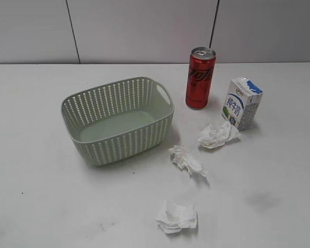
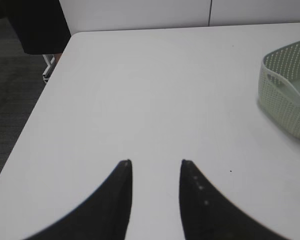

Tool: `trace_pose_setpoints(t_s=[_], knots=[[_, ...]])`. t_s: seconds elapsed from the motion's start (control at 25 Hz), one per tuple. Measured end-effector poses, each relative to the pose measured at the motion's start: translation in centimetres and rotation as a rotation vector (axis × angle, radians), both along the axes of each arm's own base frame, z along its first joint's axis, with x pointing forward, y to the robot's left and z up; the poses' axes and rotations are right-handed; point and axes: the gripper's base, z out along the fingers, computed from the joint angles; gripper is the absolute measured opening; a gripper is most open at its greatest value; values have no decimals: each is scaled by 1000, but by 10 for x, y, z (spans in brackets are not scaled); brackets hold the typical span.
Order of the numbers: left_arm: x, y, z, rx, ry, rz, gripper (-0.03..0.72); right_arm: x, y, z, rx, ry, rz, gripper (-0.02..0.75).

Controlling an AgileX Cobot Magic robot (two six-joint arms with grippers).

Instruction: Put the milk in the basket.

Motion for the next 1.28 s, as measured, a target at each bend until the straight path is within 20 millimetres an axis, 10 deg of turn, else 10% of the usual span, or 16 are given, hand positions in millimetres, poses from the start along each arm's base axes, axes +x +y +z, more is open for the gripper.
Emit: trace_pose_setpoints(t_s=[0.88,1.28], knots=[[0,0,0,0,0,0,239,0,0,0,9,-4,-1,586],[0,0,0,0,0,0,239,34,5,48,16,-319,42,628]])
